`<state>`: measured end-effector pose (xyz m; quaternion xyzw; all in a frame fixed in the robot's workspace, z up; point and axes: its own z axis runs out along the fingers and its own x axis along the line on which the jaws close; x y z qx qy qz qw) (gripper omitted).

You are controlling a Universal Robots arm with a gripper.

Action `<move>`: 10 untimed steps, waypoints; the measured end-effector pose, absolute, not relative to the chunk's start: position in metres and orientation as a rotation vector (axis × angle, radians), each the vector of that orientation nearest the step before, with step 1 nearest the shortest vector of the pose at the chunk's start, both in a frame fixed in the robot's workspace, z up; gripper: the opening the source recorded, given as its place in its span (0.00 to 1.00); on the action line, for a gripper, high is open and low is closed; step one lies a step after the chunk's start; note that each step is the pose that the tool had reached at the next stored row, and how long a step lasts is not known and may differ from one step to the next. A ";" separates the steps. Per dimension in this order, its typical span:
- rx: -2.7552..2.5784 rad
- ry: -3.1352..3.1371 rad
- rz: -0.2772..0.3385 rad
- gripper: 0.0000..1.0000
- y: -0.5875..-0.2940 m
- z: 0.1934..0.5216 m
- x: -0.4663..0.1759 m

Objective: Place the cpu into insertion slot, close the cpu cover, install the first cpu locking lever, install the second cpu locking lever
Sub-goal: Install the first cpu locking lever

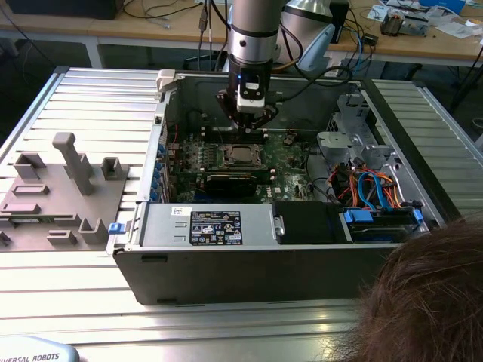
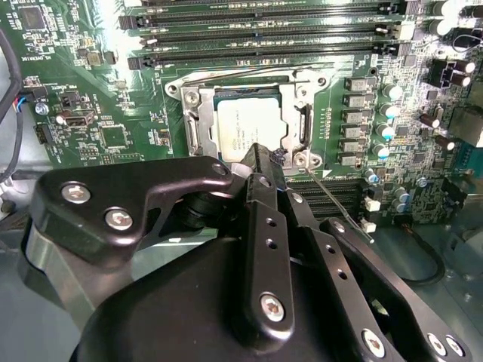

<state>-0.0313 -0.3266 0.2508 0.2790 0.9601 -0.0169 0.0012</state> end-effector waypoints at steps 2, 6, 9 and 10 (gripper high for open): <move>0.872 3.015 -0.053 0.11 -0.327 0.251 -0.031; 0.862 3.018 -0.053 0.11 -0.327 0.251 -0.031; 0.856 3.019 -0.053 0.11 -0.327 0.251 -0.031; 0.854 3.020 -0.053 0.11 -0.327 0.251 -0.031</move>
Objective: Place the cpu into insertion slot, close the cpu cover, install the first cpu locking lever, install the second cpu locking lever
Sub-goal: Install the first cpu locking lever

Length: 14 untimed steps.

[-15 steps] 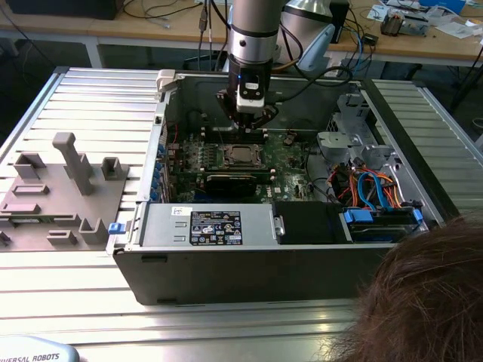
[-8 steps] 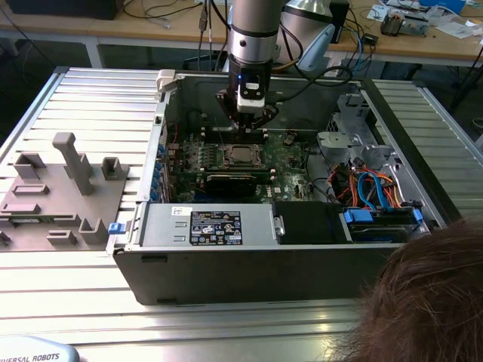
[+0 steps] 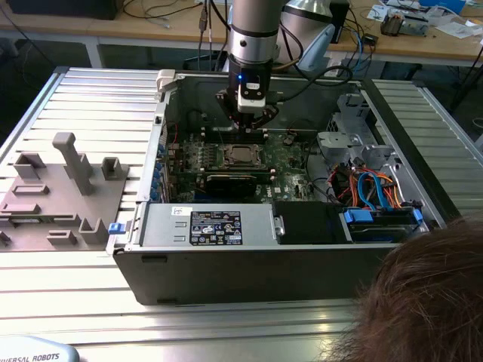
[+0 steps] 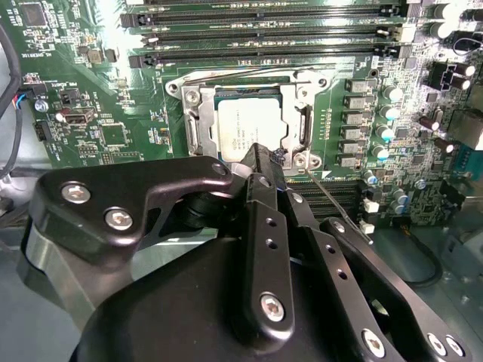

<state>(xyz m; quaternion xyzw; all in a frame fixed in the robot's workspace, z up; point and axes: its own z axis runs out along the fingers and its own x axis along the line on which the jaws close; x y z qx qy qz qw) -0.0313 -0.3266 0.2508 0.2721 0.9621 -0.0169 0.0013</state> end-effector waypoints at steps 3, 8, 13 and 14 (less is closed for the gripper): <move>0.849 3.022 -0.053 0.11 -0.327 0.251 -0.031; 0.834 3.026 -0.053 0.11 -0.327 0.251 -0.031; 0.823 3.028 -0.053 0.11 -0.327 0.251 -0.031; 0.821 3.029 -0.053 0.11 -0.327 0.251 -0.031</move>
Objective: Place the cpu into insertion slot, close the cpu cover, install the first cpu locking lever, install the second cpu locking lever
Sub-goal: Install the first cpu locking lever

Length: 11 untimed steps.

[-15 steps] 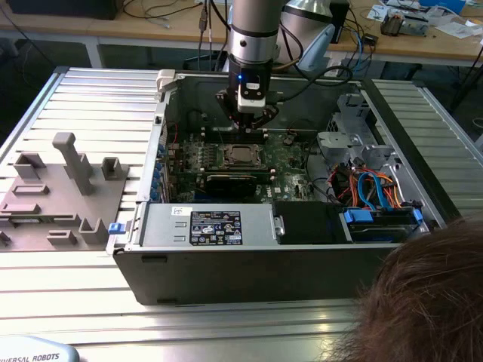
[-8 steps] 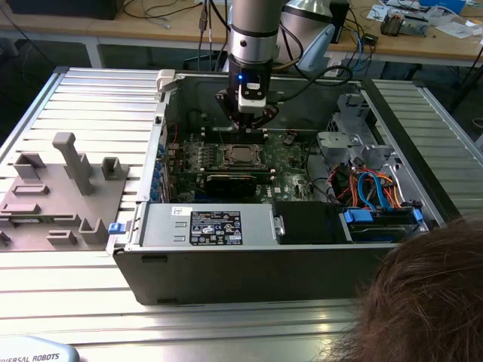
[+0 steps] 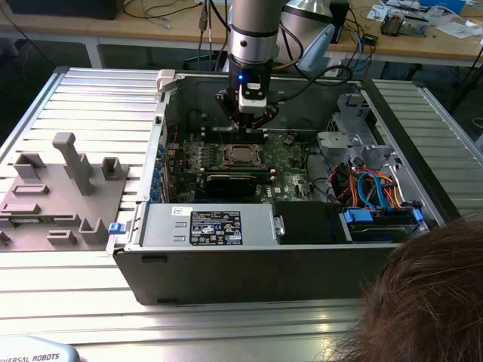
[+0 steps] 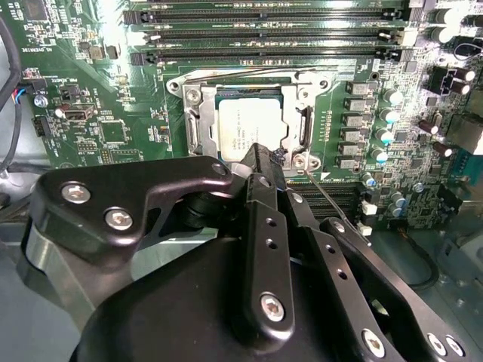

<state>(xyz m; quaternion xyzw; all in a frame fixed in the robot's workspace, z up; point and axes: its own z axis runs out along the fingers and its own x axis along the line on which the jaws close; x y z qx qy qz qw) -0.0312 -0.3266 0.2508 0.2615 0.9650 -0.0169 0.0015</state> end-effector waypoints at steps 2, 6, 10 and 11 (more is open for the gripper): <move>0.817 3.030 -0.053 0.11 -0.327 0.251 -0.031; 0.810 3.032 -0.053 0.11 -0.327 0.251 -0.031; 0.801 3.034 -0.053 0.11 -0.327 0.251 -0.031; 0.799 3.034 -0.053 0.11 -0.327 0.251 -0.031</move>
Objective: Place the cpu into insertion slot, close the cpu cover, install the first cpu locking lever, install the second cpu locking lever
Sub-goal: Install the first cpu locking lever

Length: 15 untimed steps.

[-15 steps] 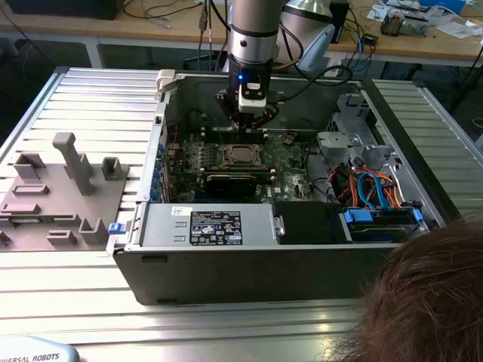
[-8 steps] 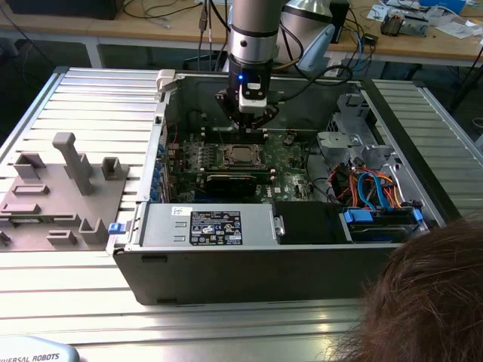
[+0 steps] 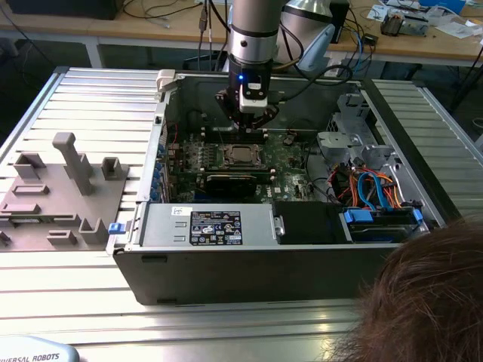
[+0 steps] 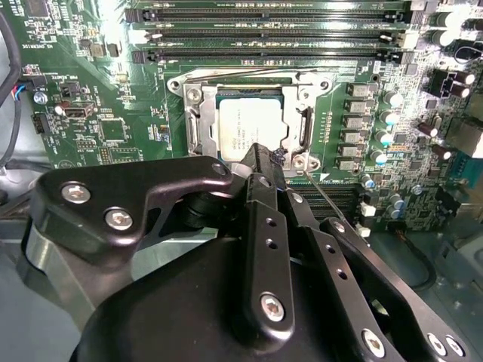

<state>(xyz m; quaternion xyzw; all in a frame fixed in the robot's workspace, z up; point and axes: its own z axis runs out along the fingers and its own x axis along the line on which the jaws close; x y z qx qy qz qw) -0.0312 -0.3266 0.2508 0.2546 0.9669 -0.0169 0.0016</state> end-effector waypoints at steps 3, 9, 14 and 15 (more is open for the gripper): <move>0.794 3.036 -0.053 0.11 -0.327 0.251 -0.031; 0.778 3.040 -0.053 0.11 -0.327 0.251 -0.031; 0.763 3.043 -0.053 0.11 -0.327 0.251 -0.031; 0.761 3.044 -0.053 0.11 -0.327 0.251 -0.031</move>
